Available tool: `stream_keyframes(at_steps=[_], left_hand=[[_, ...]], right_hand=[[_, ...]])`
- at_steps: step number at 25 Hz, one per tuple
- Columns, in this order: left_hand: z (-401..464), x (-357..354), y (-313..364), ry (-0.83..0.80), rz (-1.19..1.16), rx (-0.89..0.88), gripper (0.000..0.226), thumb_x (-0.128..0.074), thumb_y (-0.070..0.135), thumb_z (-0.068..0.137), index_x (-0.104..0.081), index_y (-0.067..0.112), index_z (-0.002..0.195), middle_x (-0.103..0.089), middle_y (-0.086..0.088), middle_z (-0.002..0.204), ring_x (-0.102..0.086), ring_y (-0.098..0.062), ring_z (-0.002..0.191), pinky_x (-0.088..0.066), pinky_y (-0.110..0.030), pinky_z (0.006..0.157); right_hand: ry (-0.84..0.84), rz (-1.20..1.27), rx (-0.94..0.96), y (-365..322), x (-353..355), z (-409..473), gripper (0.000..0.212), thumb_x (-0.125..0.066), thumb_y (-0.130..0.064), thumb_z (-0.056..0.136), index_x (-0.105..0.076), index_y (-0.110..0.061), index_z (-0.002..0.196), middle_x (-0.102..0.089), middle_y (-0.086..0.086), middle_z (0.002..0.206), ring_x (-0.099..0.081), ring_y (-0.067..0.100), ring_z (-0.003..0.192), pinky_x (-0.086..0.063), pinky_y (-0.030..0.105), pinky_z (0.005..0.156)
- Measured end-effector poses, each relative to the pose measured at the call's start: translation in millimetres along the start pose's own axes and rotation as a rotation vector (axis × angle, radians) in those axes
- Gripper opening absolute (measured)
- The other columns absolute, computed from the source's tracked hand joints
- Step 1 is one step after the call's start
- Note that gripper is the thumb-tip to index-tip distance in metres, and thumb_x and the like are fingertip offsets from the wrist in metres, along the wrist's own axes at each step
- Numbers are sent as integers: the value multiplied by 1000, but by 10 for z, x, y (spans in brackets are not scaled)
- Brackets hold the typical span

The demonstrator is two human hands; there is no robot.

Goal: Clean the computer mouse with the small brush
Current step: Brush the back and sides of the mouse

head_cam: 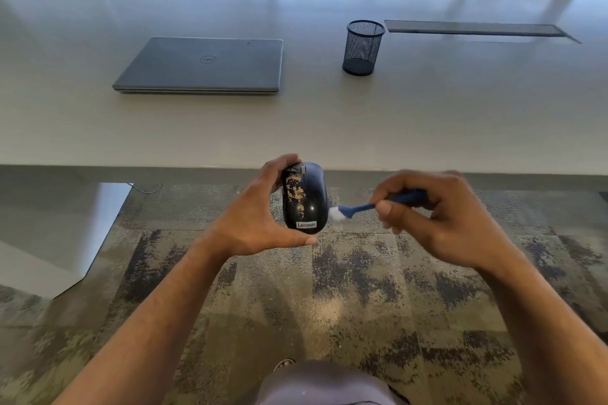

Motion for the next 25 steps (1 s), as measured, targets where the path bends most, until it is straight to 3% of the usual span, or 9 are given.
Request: stream_keyframes(at_steps=[5, 8, 11, 17, 22, 25], left_hand=[[20, -48, 29, -12, 3, -15, 122, -88, 60, 49, -22, 40, 149, -37, 14, 149, -41, -10, 138, -28, -17, 112], [26, -97, 50, -32, -2, -26, 124, -88, 58, 50, -21, 36, 151, -36, 16, 149, -39, -8, 139, -26, -11, 110], [23, -123, 69, -46, -9, -39, 128, -89, 55, 51, -18, 32, 154, -35, 17, 150, -38, -6, 140, -25, -12, 113], [17, -182, 115, -80, -30, -59, 131, -91, 51, 54, -10, 36, 156, -33, 12, 154, -36, -7, 142, -25, -21, 118], [30, -205, 140, -80, -21, -84, 137, -94, 47, 56, 1, 43, 156, -33, 13, 155, -34, -6, 144, -25, -35, 121], [29, -214, 125, -72, -22, -91, 140, -94, 48, 57, 5, 44, 156, -30, 25, 152, -33, -1, 144, -25, -35, 120]], right_hand=[[289, 403, -147, 297, 48, 96, 8, -71, -12, 89, -70, -11, 97, -75, 5, 78, -72, 21, 69, -59, 31, 64], [380, 466, -280, 482, -87, 150, 12, -65, -3, 92, -71, -13, 95, -76, 5, 81, -74, 22, 75, -58, 30, 64], [444, 512, -366, 590, -183, 227, 12, -65, -6, 94, -71, -16, 96, -77, 5, 84, -74, 22, 81, -58, 29, 66], [405, 616, -501, 711, -379, 488, 12, -58, -15, 99, -69, -13, 104, -78, 4, 89, -73, 20, 93, -55, 36, 78], [341, 688, -503, 661, -505, 663, 6, -56, -12, 99, -62, -12, 101, -77, 3, 83, -71, 19, 87, -52, 37, 81], [274, 657, -477, 608, -563, 734, 4, -62, -12, 97, -65, -10, 99, -76, 2, 84, -68, 16, 83, -53, 30, 75]])
Point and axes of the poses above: each hand's wrist, its own z-axis towards the middle knuckle, its own x-axis out of the back of the hand, y = z × x, the point moved 6 cm from there along z, towards the middle knuckle
